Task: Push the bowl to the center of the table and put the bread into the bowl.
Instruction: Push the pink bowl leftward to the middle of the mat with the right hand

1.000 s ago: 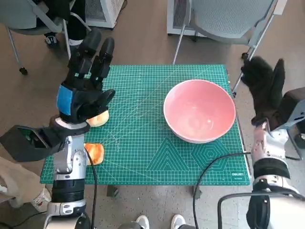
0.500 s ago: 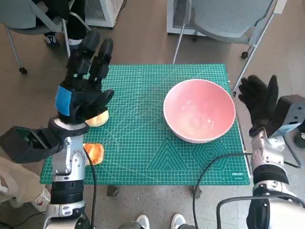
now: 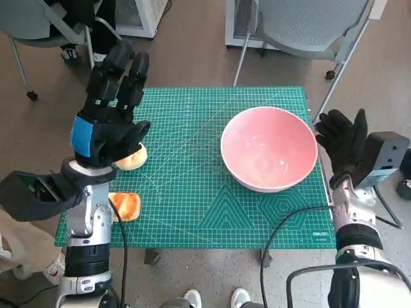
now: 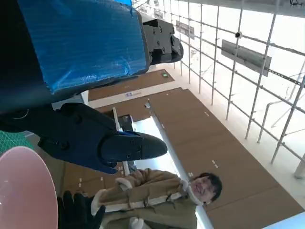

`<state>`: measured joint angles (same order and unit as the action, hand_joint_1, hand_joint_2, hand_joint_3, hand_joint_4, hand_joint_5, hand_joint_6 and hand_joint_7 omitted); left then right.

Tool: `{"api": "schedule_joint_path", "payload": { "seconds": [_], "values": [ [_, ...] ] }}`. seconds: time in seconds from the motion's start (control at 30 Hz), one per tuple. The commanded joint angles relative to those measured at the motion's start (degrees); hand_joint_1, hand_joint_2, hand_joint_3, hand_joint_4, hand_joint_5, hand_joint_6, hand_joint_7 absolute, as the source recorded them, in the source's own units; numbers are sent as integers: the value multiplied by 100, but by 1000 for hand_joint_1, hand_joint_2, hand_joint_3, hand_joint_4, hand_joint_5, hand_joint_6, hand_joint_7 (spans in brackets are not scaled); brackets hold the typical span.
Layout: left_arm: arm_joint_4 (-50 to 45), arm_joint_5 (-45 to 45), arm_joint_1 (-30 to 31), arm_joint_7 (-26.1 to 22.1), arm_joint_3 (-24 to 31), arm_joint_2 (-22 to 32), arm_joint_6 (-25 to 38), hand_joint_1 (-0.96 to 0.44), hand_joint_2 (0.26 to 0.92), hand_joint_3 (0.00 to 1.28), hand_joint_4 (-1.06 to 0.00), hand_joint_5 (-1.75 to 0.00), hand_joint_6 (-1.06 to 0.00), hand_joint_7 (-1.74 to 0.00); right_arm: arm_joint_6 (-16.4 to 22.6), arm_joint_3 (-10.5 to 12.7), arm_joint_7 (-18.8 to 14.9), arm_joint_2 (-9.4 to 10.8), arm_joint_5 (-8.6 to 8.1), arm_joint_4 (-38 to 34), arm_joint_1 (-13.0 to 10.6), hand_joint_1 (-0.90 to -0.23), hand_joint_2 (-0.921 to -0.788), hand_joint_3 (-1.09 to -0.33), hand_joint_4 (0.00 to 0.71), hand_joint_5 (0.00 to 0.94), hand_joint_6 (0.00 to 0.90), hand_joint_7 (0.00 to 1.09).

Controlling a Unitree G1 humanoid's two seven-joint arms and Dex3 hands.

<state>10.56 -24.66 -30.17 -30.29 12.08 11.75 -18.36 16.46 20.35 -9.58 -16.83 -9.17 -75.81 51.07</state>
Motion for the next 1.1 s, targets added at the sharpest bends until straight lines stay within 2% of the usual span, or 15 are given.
{"api": "schedule_joint_path", "payload": {
  "seconds": [0.03,0.17,0.5,0.7,0.93,1.1],
  "values": [
    [-79,51,47,13,-1,67,29,-532,921,360,-16,0,1,-337,-2,65,-51,172,-27,-32,-116,-666,-921,-815,90,3,205,60],
    [-29,57,31,-5,-2,72,8,-530,921,360,-16,0,1,-338,16,120,-88,268,-69,-19,-81,-675,-921,-810,95,5,215,61],
    [3,58,14,-6,-9,67,25,-527,921,360,-16,-1,1,-335,215,78,-260,473,6,12,-42,-691,-921,-815,99,4,198,46],
    [-29,63,27,6,-14,65,31,-526,921,359,-17,-1,1,-335,270,113,-348,569,-28,10,12,-685,-921,-831,111,8,226,57],
    [-63,50,33,9,-10,74,55,-526,921,359,-18,-1,1,-337,257,131,-381,714,-41,11,99,-688,-921,-822,101,2,198,40],
    [-107,47,52,31,-5,76,81,-531,921,360,-17,-1,1,-336,241,82,-335,799,21,9,160,-664,-921,-833,103,2,192,36]
  ]
}}
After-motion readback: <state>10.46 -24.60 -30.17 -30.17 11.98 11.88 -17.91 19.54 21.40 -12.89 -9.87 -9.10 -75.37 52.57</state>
